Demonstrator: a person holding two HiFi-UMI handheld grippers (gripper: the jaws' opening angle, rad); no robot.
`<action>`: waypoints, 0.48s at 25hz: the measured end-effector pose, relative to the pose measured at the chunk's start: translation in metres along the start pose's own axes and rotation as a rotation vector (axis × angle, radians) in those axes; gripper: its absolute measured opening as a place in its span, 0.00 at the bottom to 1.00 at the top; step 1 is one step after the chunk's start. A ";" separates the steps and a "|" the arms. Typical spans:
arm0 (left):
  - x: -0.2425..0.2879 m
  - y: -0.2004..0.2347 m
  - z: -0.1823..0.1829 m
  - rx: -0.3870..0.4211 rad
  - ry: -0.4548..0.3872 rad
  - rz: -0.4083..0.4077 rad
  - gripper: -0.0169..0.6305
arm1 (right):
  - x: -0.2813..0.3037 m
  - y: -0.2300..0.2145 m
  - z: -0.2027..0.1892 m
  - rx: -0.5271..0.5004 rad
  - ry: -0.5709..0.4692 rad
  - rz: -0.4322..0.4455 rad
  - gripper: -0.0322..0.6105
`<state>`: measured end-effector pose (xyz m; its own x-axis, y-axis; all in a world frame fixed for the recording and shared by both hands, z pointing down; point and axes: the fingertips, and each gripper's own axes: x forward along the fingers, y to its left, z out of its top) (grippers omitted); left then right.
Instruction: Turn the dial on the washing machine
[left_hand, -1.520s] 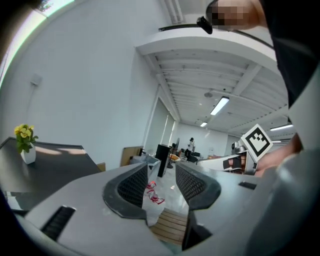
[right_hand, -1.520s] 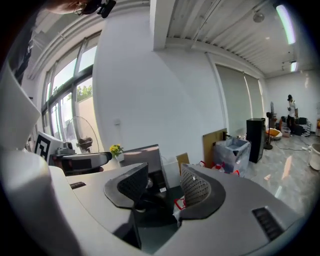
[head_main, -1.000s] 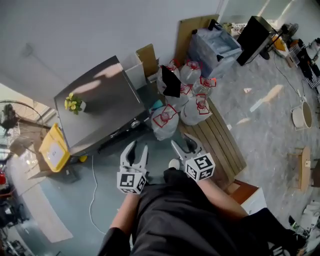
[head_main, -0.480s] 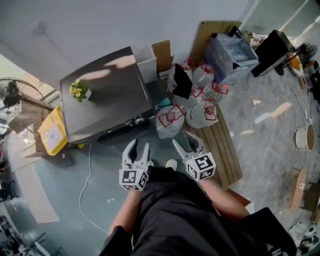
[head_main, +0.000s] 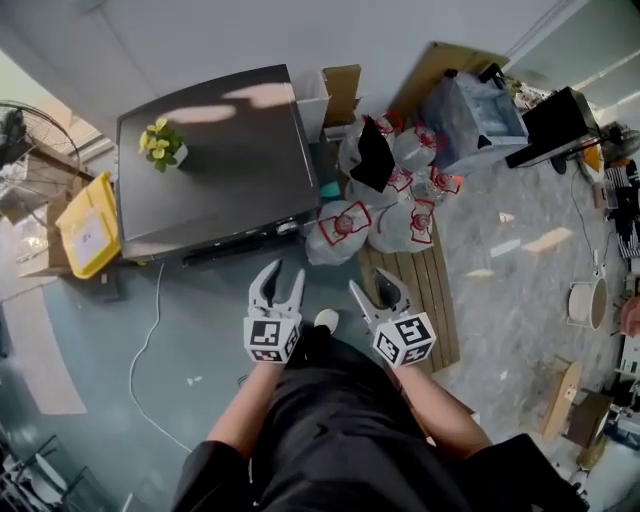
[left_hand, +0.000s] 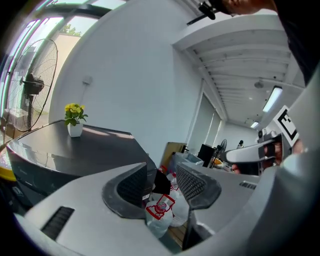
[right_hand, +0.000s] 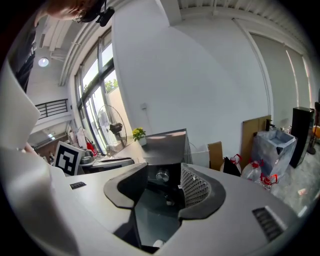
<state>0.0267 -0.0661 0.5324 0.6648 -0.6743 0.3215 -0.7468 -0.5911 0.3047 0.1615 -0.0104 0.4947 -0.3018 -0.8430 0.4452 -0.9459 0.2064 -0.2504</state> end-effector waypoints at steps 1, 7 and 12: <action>0.001 0.003 -0.003 -0.003 0.004 0.003 0.27 | 0.007 0.002 -0.003 -0.003 0.009 0.006 0.35; 0.019 0.020 -0.022 -0.027 0.008 0.028 0.27 | 0.041 0.011 -0.011 -0.034 0.035 0.032 0.35; 0.045 0.024 -0.050 -0.041 0.034 0.072 0.28 | 0.053 0.007 -0.020 -0.030 0.036 0.015 0.35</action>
<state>0.0392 -0.0887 0.5987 0.6100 -0.6984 0.3743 -0.7920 -0.5225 0.3158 0.1369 -0.0436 0.5336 -0.3192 -0.8213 0.4728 -0.9444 0.2340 -0.2311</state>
